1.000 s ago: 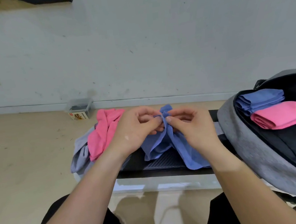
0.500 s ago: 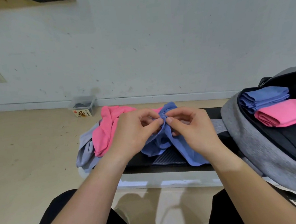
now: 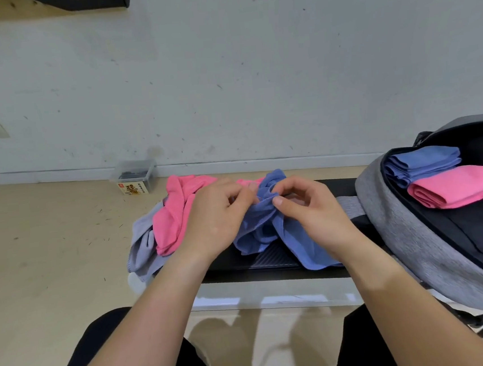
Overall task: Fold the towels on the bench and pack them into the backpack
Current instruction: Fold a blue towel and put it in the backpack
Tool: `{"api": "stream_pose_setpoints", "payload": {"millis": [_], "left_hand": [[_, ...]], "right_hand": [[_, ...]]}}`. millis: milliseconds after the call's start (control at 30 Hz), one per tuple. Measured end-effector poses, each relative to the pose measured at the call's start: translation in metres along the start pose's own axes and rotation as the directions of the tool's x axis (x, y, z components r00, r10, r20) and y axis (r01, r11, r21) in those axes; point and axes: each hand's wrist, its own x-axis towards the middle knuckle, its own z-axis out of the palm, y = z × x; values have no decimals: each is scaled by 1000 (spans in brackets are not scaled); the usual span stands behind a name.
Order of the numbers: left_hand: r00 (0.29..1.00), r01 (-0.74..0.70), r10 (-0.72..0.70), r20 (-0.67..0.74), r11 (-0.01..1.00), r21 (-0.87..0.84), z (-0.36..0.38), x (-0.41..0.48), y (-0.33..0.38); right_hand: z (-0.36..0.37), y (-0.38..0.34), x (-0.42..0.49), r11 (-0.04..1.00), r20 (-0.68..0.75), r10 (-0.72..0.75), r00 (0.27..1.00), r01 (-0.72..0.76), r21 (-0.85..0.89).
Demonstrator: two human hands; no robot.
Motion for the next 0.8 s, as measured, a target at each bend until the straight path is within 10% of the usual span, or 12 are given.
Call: {"api": "stream_pose_setpoints", "payload": {"millis": [467,800], "left_hand": [[976,-3,38,215,987,-162,-6,-4,2],[968,-125,91,235,984,131,-15,9,4]], "right_hand": [[2,-11,-8,943,29,-114,993,117,-313],[-14,-54,4,854,72,-207,976,216,-472]]}}
